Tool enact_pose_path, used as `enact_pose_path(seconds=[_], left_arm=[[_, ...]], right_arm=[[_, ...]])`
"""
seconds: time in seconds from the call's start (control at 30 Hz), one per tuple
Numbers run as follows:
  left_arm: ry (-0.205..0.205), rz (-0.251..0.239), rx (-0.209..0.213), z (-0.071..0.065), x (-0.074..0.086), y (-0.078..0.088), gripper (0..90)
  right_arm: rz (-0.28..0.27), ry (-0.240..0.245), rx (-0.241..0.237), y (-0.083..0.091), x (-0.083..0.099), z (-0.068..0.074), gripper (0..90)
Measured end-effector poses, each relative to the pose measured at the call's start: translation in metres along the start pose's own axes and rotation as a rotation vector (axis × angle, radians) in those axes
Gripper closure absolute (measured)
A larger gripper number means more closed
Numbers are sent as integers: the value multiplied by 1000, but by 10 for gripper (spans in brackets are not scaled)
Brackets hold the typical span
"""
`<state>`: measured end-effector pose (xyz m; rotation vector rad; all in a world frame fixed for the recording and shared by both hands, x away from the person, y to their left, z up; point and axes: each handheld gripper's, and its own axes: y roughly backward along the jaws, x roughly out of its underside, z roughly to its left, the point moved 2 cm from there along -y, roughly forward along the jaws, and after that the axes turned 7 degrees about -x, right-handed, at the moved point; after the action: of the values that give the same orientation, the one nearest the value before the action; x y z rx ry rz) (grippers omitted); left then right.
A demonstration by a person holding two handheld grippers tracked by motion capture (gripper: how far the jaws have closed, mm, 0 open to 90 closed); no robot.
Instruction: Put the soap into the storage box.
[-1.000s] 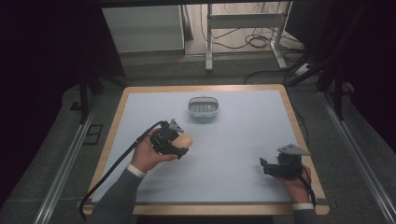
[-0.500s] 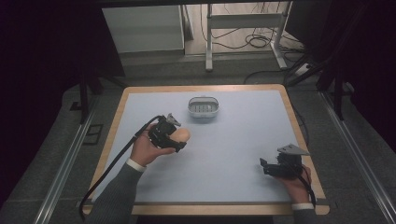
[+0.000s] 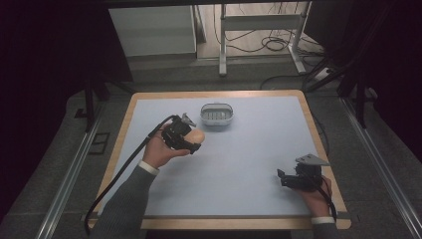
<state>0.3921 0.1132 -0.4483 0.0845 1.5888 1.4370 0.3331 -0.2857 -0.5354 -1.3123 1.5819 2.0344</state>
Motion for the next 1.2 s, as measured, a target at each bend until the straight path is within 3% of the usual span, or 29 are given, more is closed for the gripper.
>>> enact_pose_path(seconds=[0.87,1.03,1.2], left_arm=[[5,5,-21,24,-24,-12,326],[37,-2,-20,31,-26,-15,327],[31,7,-27,36,-30,-19,327]], right_arm=[[12,-2,2,-2,2,-1,85],[10,-4,3,-1,2,-2,85],[8,-3,0,-1,1,-1,85]])
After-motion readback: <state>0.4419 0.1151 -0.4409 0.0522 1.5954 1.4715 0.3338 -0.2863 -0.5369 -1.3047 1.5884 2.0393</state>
